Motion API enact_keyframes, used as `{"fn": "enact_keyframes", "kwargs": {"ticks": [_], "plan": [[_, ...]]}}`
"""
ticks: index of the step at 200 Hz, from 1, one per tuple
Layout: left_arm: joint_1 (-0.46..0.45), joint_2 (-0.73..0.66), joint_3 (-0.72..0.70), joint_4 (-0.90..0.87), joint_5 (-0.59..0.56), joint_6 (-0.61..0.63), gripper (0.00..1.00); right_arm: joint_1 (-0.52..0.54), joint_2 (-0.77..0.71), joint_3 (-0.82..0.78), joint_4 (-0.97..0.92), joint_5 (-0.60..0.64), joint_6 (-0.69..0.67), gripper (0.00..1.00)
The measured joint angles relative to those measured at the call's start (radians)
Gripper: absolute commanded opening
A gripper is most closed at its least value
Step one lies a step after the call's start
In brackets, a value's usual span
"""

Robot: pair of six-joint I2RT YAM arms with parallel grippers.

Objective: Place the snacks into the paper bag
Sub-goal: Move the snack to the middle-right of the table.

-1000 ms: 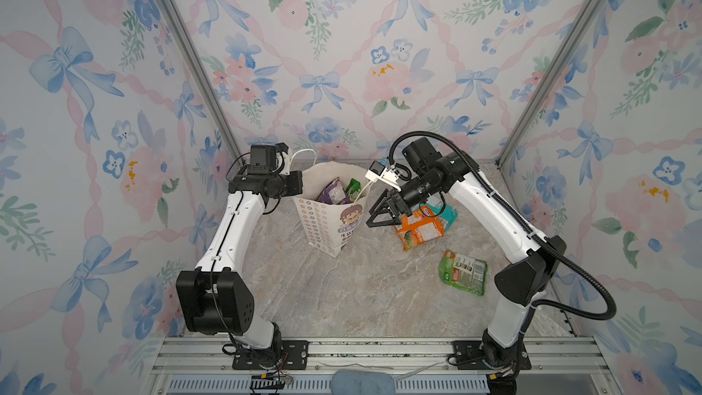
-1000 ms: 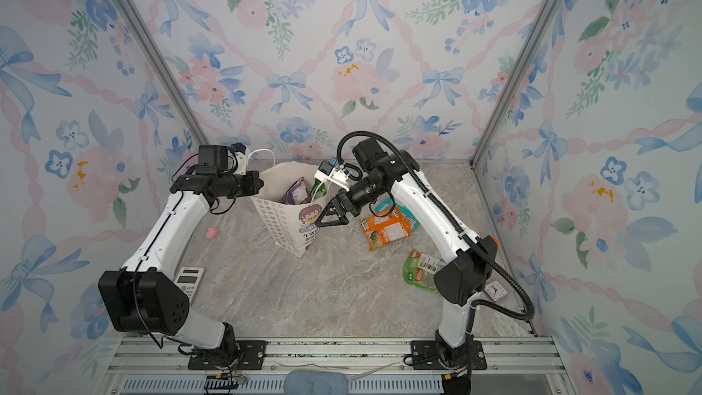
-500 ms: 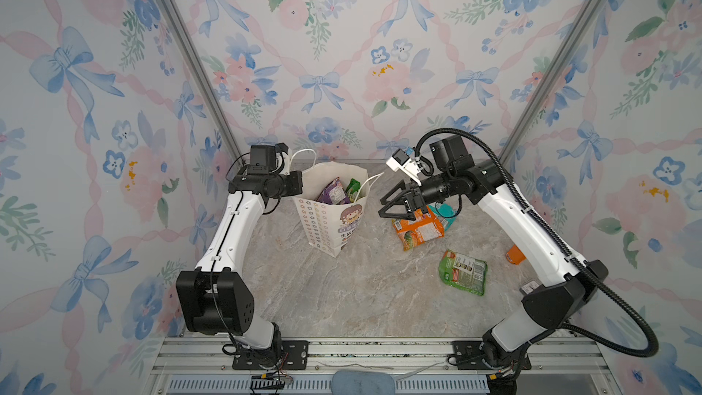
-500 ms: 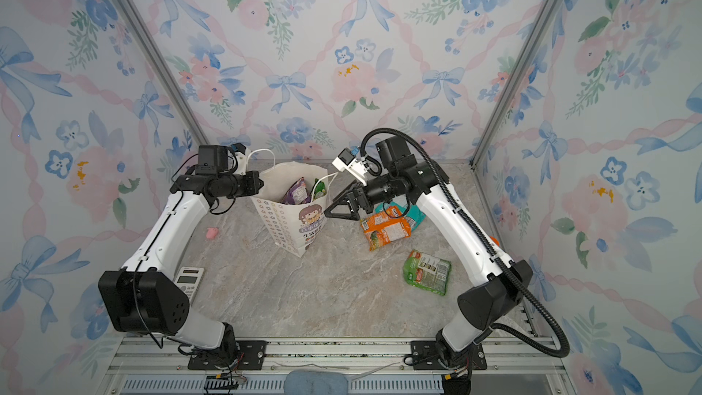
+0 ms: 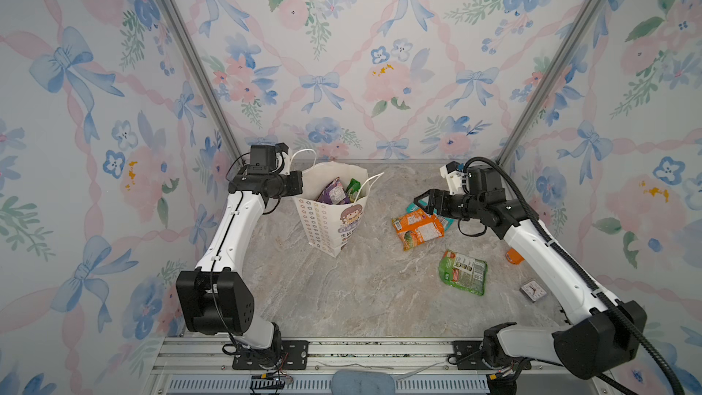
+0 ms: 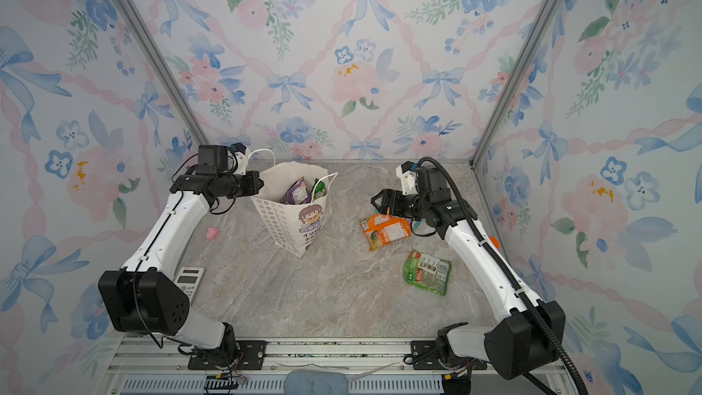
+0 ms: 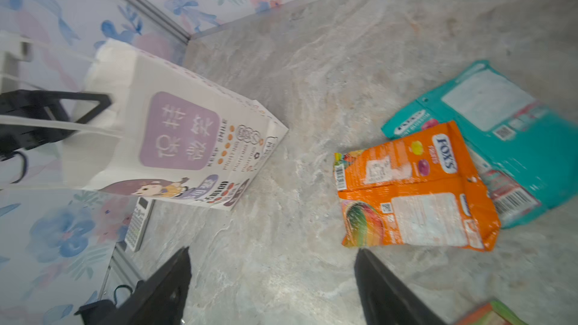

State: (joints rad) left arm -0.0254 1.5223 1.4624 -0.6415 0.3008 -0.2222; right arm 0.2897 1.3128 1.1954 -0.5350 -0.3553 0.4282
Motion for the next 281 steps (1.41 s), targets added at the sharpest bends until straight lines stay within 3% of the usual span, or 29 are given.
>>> {"fn": "enact_keyframes", "kwargs": {"ticks": [21,52,104,176,250,281], "plan": [[0.000,0.000,0.000,0.000,0.000,0.000,0.00,-0.027,0.001,-0.100,-0.005,0.100,0.026,0.85],[0.000,0.000,0.000,0.000,0.000,0.000,0.00,-0.086,-0.031,-0.237,-0.013,0.251,0.065,1.00],[0.000,0.000,0.000,0.000,0.000,0.000,0.00,-0.210,-0.192,-0.465,-0.021,0.379,0.129,0.97],[0.000,0.000,0.000,0.000,0.000,0.000,0.00,-0.354,-0.185,-0.610,0.030,0.346,0.141,0.97],[0.000,0.000,0.000,0.000,0.000,0.000,0.00,-0.358,-0.130,-0.674,0.180,0.234,0.166,0.97],[0.000,0.000,0.000,0.000,0.000,0.000,0.00,-0.291,-0.108,-0.673,0.246,0.195,0.200,0.98]]}}
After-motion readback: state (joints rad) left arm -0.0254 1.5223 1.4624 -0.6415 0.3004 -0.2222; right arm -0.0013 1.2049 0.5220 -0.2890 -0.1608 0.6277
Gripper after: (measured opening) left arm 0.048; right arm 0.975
